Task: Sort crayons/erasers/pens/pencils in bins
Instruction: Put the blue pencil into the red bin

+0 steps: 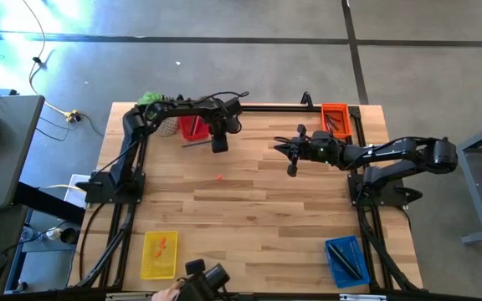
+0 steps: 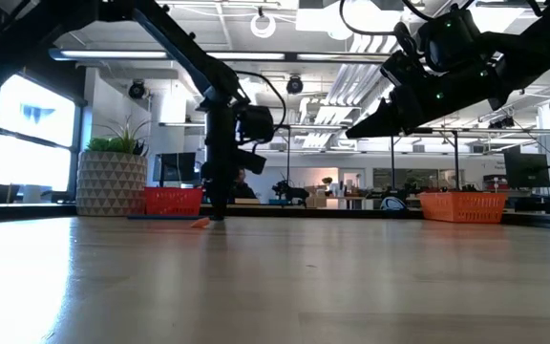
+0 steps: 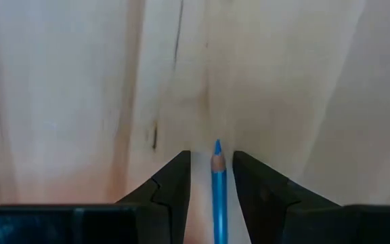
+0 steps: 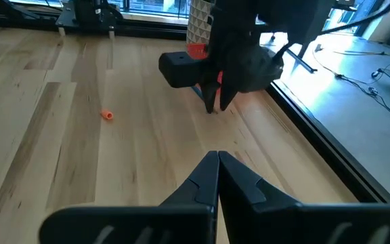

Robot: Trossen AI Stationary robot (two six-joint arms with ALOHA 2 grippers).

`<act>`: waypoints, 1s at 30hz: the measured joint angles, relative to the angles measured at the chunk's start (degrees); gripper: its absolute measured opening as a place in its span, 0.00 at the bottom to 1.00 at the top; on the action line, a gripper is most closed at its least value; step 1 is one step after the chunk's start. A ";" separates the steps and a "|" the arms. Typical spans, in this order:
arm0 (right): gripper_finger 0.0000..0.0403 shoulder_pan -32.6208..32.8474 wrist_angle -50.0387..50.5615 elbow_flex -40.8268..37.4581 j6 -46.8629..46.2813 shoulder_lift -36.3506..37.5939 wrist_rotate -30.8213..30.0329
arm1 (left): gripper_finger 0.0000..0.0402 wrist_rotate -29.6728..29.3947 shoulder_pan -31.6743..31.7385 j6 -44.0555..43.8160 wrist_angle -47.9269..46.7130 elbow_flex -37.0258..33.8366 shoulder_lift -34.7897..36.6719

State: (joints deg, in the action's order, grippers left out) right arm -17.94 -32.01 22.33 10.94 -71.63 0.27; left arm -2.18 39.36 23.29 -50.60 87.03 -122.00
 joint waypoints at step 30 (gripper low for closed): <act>0.00 0.00 0.02 0.00 0.00 -0.01 0.00 | 0.00 0.05 -0.86 0.86 -3.64 5.72 -2.13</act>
State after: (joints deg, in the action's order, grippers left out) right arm -17.94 -31.99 22.33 10.94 -71.64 0.27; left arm -2.13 38.50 24.15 -54.24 92.75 -124.13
